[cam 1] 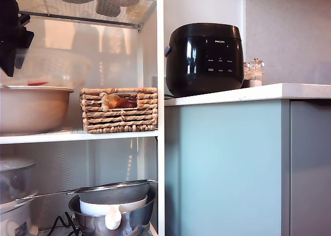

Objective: Pick up the plastic microwave lid from the counter next to you, then place it on the shelf

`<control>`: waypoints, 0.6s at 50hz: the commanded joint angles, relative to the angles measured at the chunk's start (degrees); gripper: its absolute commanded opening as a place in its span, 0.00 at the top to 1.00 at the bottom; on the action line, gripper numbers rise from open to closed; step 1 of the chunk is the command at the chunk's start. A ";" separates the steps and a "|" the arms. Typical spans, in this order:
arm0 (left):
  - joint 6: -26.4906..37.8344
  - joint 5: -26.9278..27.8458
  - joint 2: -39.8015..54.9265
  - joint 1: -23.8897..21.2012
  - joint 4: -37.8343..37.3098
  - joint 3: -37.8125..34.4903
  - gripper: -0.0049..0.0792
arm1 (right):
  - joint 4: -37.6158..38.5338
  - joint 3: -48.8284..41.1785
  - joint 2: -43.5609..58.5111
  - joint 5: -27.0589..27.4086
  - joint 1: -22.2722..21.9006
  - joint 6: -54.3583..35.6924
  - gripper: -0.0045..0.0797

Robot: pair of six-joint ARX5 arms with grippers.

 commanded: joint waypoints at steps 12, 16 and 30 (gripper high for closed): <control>1.84 3.32 0.15 2.12 3.10 0.76 0.53 | -0.63 -0.33 -0.07 -1.62 0.33 -0.28 0.96; 3.13 3.85 0.15 2.16 2.75 0.79 0.53 | -0.63 -0.33 -0.07 -1.70 0.33 -0.28 0.96; 7.89 9.92 -1.09 1.53 1.62 0.79 0.53 | -1.20 -0.33 -0.07 -1.95 1.40 -0.28 0.96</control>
